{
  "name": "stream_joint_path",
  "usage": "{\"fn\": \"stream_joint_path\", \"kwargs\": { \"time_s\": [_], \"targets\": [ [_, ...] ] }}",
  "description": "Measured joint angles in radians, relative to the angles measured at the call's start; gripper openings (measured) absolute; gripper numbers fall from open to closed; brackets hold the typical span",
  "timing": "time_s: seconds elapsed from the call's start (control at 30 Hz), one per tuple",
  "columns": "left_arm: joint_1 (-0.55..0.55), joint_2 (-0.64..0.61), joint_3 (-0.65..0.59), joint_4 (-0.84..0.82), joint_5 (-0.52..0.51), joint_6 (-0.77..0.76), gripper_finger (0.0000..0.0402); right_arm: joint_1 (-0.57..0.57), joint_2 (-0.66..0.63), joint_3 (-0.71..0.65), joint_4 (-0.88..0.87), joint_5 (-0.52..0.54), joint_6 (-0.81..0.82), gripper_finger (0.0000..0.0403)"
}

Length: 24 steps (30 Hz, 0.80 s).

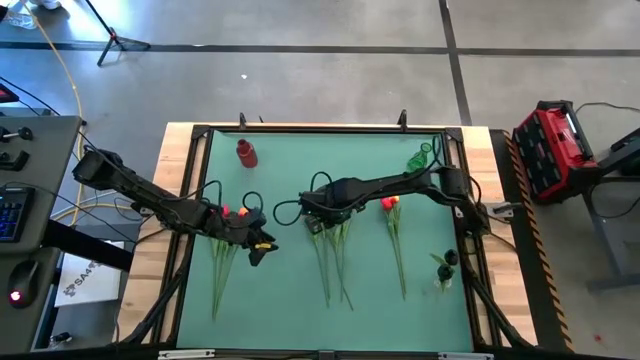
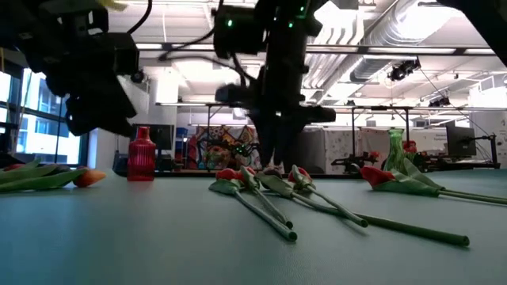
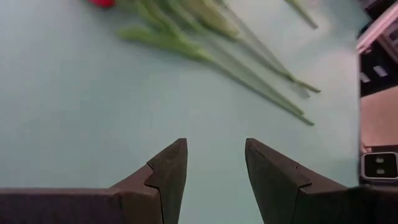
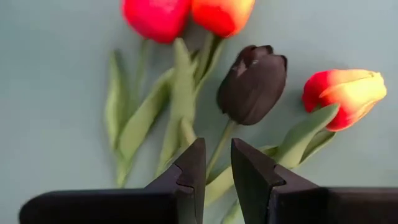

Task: Sort flowers into vase by color
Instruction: Put the right black tulip into the transparent flower vase

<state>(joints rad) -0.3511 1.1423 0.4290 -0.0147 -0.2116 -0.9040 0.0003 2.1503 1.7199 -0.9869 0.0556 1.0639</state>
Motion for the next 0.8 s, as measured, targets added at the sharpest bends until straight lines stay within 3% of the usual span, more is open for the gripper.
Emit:
{"fn": "stream_joint_path", "kwargs": {
  "time_s": [0.6, 0.8],
  "targets": [
    [-0.001, 0.000, 0.000, -0.046, 0.054, -0.012, 0.0152, -0.024, 0.084, 0.000, 0.018, -0.011, -0.027, 0.0063],
    [-0.001, 0.000, 0.000, -0.045, 0.055, -0.014, 0.0152, -0.041, 0.084, 0.000, 0.020, -0.004, -0.076, 0.0024]
  ]
}}
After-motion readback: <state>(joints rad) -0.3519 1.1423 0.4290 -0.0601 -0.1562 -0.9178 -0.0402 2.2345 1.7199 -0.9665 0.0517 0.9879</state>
